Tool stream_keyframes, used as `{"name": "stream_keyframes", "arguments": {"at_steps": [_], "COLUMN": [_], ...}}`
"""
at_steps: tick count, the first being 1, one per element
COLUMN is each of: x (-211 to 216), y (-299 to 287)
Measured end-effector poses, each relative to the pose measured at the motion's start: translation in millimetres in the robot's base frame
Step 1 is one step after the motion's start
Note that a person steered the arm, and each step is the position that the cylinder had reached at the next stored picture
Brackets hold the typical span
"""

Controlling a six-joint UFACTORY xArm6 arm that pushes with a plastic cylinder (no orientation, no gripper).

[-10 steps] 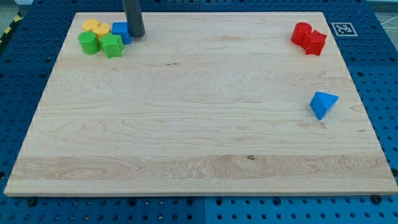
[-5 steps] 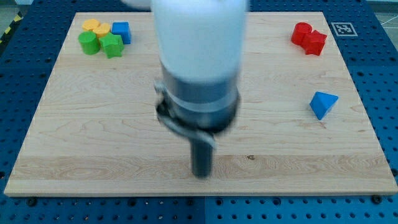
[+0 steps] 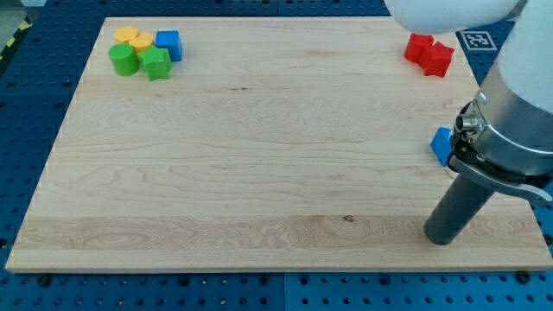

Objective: Push the blue triangle towards the center

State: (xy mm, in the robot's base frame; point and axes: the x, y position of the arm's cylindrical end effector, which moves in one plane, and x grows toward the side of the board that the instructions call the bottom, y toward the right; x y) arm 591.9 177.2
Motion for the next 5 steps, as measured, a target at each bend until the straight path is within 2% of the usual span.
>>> {"name": "stream_keyframes", "arguments": {"at_steps": [1,2,3,5], "x": [-5,-39,-39,-120], "y": [21,63,63,63]}}
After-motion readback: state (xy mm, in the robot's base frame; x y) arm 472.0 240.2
